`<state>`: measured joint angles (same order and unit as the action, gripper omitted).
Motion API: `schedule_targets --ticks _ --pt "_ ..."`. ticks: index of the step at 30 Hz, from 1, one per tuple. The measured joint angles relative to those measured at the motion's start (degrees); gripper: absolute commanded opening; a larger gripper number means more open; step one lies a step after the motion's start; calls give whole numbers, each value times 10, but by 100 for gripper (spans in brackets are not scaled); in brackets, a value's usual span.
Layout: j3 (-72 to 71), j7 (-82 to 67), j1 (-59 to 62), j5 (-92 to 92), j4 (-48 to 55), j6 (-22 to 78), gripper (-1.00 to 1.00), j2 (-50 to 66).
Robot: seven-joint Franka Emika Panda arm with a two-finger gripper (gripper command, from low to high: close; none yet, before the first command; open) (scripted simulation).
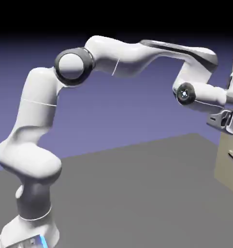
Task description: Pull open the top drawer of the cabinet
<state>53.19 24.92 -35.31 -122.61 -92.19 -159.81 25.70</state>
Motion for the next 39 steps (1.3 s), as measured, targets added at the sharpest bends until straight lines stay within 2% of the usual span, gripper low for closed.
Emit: schedule_targets --ticks 8,16,17,19,33,39 --pt "83 -27 -54 -191 107 22 0 91" --pt "52 92 34 -146 252 0 0 192" --pt "49 103 43 -142 267 -2 -100 202" --pt "49 103 43 -142 267 -2 -100 202" --pt "156 -135 -172 -220 -22 32 -100 -13" --pt "238 -258 -297 -248 -104 13 -100 -123"
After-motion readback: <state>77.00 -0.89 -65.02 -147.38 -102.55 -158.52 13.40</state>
